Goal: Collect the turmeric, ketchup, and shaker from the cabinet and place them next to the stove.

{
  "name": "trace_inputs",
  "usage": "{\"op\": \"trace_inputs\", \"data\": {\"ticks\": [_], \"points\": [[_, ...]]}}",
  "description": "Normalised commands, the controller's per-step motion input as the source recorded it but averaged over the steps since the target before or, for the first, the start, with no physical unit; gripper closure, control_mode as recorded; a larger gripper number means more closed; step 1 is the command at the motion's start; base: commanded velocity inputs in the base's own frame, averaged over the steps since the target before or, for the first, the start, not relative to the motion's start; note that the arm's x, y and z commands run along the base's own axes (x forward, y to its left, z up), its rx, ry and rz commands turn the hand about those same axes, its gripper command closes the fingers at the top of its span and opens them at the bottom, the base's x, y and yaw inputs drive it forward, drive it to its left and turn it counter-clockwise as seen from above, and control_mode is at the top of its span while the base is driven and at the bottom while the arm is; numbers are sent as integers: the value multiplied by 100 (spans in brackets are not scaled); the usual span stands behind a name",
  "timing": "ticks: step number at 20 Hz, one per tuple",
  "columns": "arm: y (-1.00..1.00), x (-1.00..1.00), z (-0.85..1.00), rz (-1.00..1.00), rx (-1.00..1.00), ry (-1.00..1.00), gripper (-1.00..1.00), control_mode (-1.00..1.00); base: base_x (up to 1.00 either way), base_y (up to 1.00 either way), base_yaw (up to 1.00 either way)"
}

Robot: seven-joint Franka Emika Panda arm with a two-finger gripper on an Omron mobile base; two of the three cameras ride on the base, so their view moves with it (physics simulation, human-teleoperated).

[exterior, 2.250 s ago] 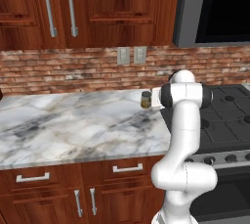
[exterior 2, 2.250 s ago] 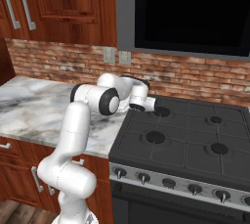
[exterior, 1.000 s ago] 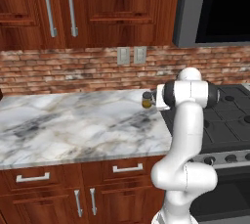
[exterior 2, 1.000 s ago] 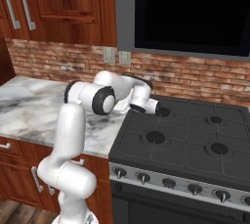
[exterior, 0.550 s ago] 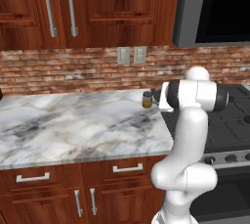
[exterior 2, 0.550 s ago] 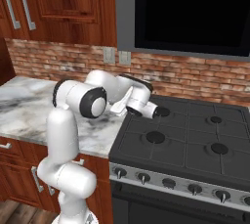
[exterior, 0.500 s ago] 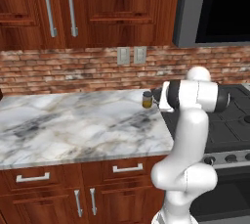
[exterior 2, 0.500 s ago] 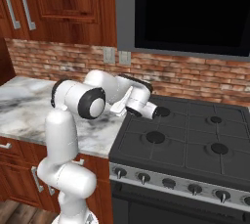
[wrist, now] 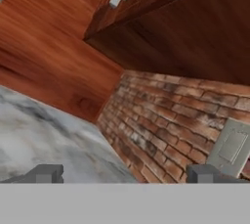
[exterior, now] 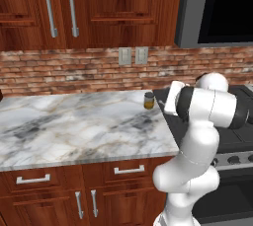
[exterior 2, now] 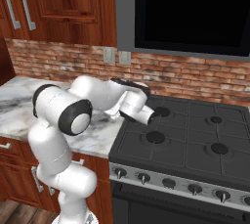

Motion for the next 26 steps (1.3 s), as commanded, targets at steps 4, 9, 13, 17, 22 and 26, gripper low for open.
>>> {"op": "trace_inputs", "data": {"ticks": [4, 9, 13, 17, 22, 26], "points": [[28, -65, 37, -10, 3, 3, -100, -100, 0, 0, 0], [41, -59, 49, -12, 4, 13, -100, -100, 0, 0, 0], [46, -59, 55, -15, 6, 20, -100, -100, 0, 0, 0], [44, -50, 76, -17, 10, 26, -100, -100, 0, 0, 0], [35, -42, 89, -20, 12, 30, -100, -100, 0, 0, 0], [24, -40, 91, -19, 11, 37, -100, -100, 0, 0, 0]]}}
